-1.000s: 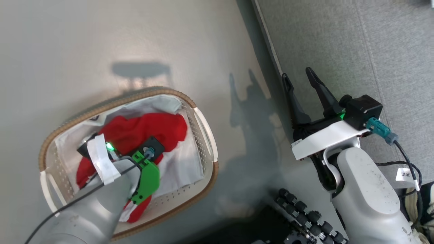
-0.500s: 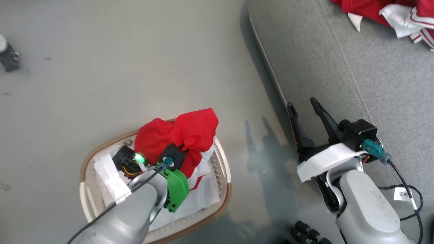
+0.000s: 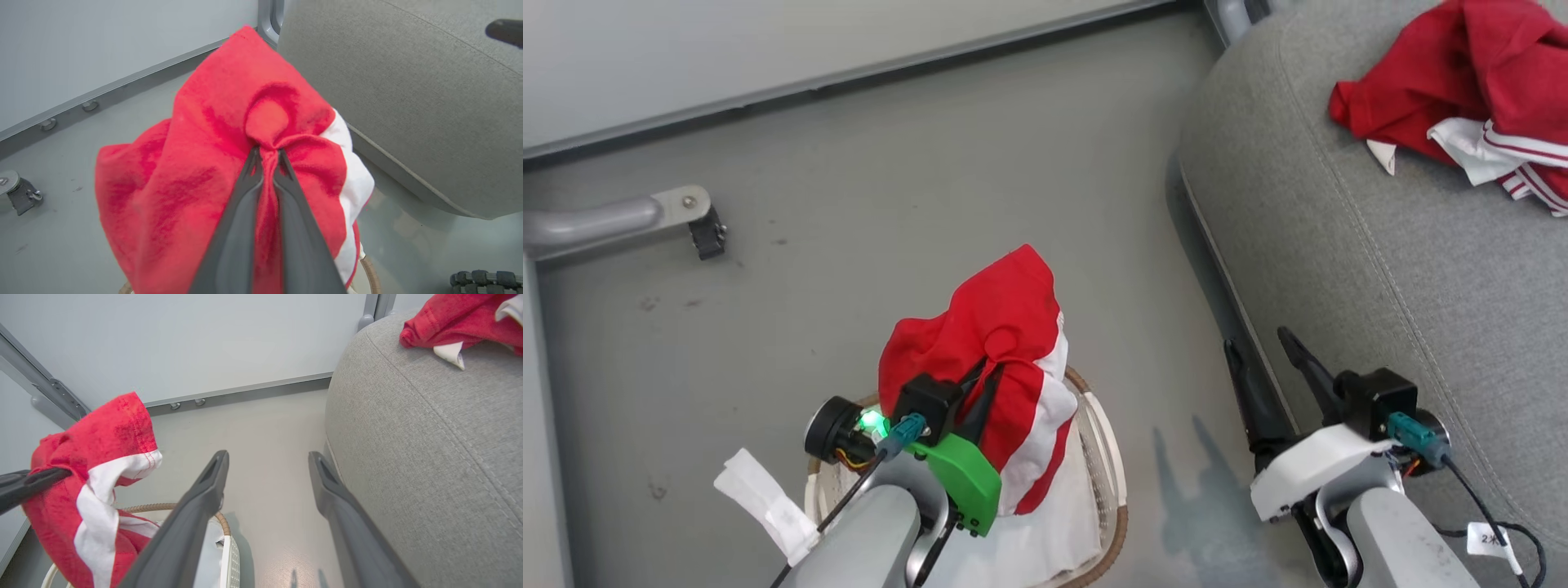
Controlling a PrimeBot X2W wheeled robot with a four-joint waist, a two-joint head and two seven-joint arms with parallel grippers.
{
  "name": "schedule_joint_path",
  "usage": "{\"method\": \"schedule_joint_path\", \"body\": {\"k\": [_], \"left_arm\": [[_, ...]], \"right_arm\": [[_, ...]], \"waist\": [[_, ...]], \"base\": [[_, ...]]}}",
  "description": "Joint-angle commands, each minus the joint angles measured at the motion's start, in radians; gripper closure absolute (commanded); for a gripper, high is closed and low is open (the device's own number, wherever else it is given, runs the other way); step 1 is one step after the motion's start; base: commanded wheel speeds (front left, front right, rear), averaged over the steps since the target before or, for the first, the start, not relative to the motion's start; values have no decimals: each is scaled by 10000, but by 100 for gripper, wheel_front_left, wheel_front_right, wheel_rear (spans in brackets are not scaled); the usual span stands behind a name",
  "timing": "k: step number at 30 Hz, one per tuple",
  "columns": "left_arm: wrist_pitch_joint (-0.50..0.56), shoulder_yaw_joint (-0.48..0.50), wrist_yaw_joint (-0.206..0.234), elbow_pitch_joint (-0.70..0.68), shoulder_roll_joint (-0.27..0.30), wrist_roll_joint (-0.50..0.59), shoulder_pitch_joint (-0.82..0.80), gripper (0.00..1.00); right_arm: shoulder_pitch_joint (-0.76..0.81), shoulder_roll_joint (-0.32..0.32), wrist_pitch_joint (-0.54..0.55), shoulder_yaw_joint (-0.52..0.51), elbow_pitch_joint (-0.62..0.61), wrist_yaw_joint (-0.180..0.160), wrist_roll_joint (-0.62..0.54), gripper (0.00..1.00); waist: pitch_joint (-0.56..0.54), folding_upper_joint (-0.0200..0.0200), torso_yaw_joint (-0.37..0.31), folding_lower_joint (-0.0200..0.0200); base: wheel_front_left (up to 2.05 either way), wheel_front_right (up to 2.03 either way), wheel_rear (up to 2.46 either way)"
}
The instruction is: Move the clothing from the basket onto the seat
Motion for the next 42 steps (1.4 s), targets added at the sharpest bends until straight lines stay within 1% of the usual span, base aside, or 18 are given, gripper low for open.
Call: {"method": "schedule_joint_path", "body": {"k": [1,8,13,19,24,28,35,37,42], "left_arm": [[-33,213,22,-219,-71,120,287,100],[-34,1510,-87,-1612,-206,363,1023,100],[-34,2321,-165,-2721,-353,546,1327,100],[-33,2830,-263,-3869,-449,692,1670,100],[-31,2975,-301,-4647,-494,738,1903,100],[-22,2896,-334,-5014,-505,633,2013,100],[-22,2565,-341,-5238,-505,411,2038,100],[-22,2432,-345,-5287,-502,401,1971,100],[-22,2007,-357,-5336,-505,249,1786,100]], "right_arm": [[263,-43,-4,0,69,-14,-114,0],[698,-41,-4,103,280,-14,-164,0],[1022,-40,-4,373,348,-14,-158,0],[1532,-41,-4,689,468,-14,-201,0],[1753,-42,-4,1006,454,-14,-187,0],[1663,-81,-4,1528,117,-14,-4,0],[697,-515,-7,3184,-1133,-14,671,0],[325,-660,-5,3453,-1398,-14,819,0],[-667,-807,-7,4060,-1424,-14,1110,0]], "waist": [[-1069,0,686,0],[-1784,0,821,0],[-2168,0,851,0],[-2577,0,851,0],[-2809,0,867,0],[-2915,0,933,0],[-2849,0,1086,0],[-2802,0,1152,0],[-2680,0,1390,0]], "base": [[0,0,0],[0,0,0],[0,0,0],[0,0,0],[0,0,0],[0,0,0],[0,0,0],[0,0,0],[0,0,0]]}}
